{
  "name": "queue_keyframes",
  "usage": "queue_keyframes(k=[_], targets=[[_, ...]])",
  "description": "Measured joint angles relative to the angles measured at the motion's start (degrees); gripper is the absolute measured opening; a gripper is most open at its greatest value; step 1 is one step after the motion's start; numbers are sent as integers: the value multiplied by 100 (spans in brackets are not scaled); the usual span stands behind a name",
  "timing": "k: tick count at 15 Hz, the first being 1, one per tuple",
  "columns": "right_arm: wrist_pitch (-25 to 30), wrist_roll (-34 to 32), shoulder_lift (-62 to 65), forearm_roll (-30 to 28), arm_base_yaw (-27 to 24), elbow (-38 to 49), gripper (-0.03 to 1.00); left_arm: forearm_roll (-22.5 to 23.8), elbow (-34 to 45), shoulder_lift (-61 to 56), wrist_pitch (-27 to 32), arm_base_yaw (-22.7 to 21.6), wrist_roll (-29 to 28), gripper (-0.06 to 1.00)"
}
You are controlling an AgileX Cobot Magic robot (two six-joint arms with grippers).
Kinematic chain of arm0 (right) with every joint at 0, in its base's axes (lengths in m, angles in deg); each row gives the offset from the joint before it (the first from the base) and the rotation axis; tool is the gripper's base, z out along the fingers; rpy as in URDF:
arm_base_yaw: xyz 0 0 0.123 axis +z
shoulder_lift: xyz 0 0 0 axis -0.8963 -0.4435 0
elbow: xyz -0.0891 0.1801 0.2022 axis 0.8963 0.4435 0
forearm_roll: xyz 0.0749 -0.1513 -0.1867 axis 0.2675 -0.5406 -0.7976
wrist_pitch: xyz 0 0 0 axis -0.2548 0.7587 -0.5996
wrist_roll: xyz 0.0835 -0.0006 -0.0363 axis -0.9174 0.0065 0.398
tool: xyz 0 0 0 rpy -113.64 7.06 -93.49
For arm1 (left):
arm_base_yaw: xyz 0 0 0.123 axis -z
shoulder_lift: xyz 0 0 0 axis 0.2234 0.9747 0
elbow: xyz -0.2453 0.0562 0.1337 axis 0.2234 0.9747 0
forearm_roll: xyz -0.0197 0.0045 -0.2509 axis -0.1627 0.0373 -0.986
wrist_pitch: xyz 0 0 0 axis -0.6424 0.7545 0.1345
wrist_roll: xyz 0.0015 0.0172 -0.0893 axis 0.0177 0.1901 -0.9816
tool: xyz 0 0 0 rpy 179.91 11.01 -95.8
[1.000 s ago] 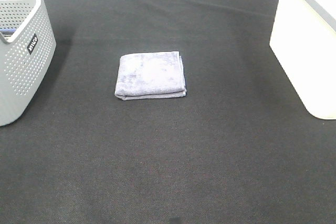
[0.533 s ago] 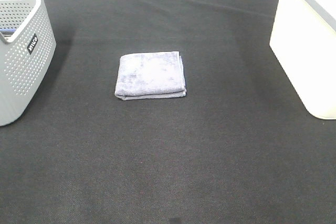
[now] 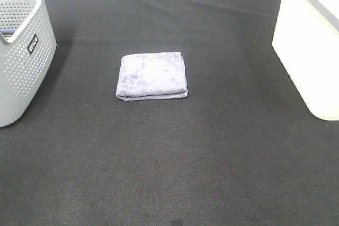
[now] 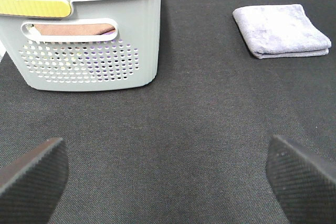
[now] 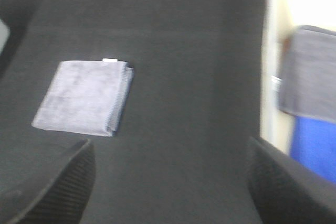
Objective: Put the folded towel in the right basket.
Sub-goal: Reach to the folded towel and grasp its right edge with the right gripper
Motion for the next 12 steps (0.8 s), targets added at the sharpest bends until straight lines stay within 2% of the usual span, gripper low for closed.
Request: queue_keyframes(k=[3,4,5,7,12], targets=[[733,109,-1467,321,0,-1409,74,0,0,0,0,0,0,97],[733,109,-1467,321,0,-1409,74,0,0,0,0,0,0,97],[1043,92,-2206,378,11,-1988,74,0,0,0,0,0,0,97],[1152,74,-2939,367,201,-2573,74,0,0,0,0,0,0,97],[1283,57,-4532,321,1060,-3507,74,0,0,0,0,0,0,97]])
